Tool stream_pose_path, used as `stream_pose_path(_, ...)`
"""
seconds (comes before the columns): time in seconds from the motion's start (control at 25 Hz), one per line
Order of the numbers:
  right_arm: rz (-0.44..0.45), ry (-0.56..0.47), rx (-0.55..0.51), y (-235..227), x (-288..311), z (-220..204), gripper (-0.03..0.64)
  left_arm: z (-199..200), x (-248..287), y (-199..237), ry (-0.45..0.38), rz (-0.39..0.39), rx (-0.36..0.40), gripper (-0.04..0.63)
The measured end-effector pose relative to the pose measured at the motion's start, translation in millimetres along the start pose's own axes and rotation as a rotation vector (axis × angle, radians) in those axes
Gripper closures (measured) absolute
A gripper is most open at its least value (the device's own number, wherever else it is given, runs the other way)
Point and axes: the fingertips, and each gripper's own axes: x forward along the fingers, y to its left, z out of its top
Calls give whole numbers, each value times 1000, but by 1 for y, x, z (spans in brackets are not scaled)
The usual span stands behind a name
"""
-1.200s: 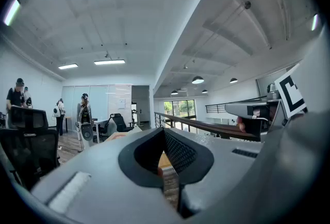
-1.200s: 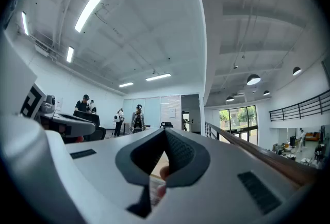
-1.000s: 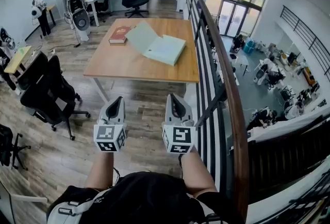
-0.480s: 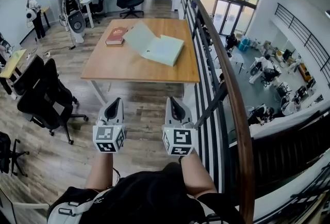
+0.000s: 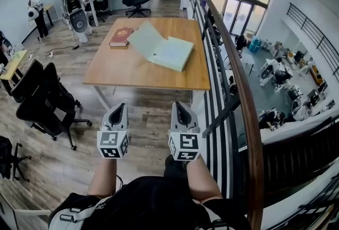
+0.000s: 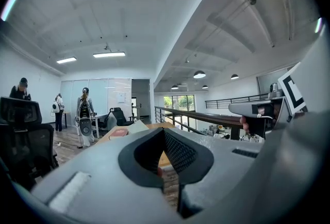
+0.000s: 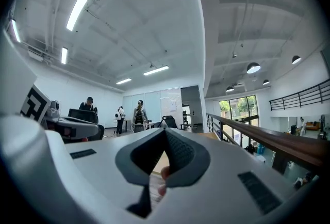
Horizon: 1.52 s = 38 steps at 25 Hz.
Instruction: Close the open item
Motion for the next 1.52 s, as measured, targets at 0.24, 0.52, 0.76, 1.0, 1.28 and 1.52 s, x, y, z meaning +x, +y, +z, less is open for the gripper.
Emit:
stream_pose_path(0.24,21,0,11,-29,64,-2,620,3,64,15,17,18,0,600)
stream_pose_path(0.52,39,39,6,-87,136,-3,620,9,152,6,48,24,-3,600)
stream_pose_path(0.76,44,52,31,-145,186,-3,620,22,227,-15,78,18,17,600)
stream_pose_path(1.0,51,49,86,-202,220,-3,620,31,285,-31,112,35,54,600)
stream_pose_path(1.28,58,61,113,-237,241,-12,620,36,322,-57,121,30,73,600)
stream_pose_path(1.52,62,74,92,-248,247,-16,620,36,340,-64,111,21,43,600)
